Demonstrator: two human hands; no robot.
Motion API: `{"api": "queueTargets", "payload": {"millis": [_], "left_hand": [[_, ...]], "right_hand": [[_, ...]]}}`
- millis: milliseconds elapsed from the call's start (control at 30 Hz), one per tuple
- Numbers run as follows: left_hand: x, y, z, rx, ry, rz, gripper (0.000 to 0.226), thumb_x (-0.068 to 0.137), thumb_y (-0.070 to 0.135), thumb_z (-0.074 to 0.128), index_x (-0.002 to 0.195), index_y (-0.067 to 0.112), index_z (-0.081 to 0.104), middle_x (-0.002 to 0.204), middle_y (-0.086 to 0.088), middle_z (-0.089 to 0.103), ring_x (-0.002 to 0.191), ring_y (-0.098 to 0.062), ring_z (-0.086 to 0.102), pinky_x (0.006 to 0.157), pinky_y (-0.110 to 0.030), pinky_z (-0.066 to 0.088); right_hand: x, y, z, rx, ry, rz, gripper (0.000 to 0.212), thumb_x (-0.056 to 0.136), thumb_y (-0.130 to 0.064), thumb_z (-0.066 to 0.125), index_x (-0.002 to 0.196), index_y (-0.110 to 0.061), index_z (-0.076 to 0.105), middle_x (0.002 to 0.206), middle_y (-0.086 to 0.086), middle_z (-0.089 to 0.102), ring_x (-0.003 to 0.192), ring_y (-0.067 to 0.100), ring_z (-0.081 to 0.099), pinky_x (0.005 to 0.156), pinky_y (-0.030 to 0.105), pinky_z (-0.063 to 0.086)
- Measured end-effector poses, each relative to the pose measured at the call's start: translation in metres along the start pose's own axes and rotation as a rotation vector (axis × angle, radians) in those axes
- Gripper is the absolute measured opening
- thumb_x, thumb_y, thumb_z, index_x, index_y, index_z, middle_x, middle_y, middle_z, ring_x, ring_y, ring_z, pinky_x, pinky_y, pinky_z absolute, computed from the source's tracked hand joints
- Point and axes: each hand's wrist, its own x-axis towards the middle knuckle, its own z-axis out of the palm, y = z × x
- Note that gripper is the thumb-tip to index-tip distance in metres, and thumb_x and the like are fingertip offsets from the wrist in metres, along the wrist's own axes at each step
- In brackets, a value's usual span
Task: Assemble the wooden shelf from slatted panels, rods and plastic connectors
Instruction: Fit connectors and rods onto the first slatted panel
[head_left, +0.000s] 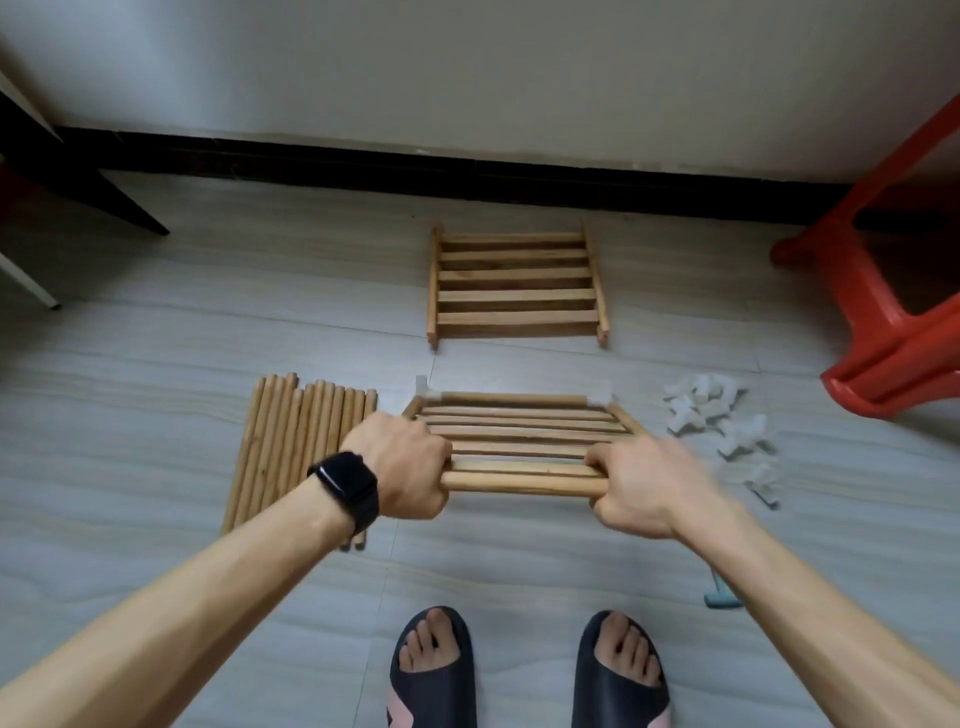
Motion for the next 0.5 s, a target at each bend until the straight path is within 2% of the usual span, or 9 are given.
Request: {"api": "queueTargets", "payload": {"millis": [67, 167, 300, 500], "left_hand": [[-0.001, 0.012, 0.045, -0.021, -0.024, -0.001, 0.036, 0.089, 0.041, 0.050, 0.122, 0.028, 0.056, 0.109, 0.004, 0.064, 0.096, -0.022, 0.063, 0.077, -0.034, 0.042], [0.006, 0.021, 0.112, -0.127, -0.144, -0.018, 0.056, 0.087, 0.042, 0.060, 0.137, 0.029, 0.039, 0.132, 0.002, 0.052, 0.121, -0.023, 0.051, 0.097, -0.040, 0.038], [0.022, 0.022, 0.167, -0.212, -0.173, -0.001, 0.082, 0.088, 0.045, 0.065, 0.155, 0.026, 0.021, 0.153, 0.000, 0.036, 0.140, -0.022, 0.034, 0.109, -0.042, 0.033], [0.034, 0.023, 0.204, -0.289, -0.150, 0.004, 0.099, 0.087, 0.059, 0.065, 0.160, 0.026, 0.007, 0.162, 0.002, 0.023, 0.148, -0.020, 0.023, 0.116, -0.040, 0.025]], "right_hand": [[0.000, -0.001, 0.048, 0.000, -0.020, -0.012, 0.054, 0.075, -0.042, 0.053, 0.128, -0.031, 0.053, 0.127, -0.004, 0.061, 0.126, 0.022, 0.051, 0.109, 0.041, 0.032], [0.009, 0.000, 0.114, 0.027, -0.076, -0.007, 0.072, 0.076, -0.041, 0.056, 0.144, -0.028, 0.037, 0.140, -0.003, 0.046, 0.134, 0.023, 0.040, 0.111, 0.041, 0.027], [0.027, 0.002, 0.167, 0.135, -0.064, 0.016, 0.079, 0.079, -0.035, 0.062, 0.151, -0.026, 0.031, 0.146, -0.002, 0.039, 0.139, 0.023, 0.032, 0.113, 0.037, 0.022], [0.041, 0.006, 0.200, 0.179, -0.024, 0.027, 0.094, 0.074, -0.052, 0.075, 0.153, -0.024, 0.030, 0.150, 0.000, 0.037, 0.140, 0.023, 0.030, 0.116, 0.037, 0.018]]}}
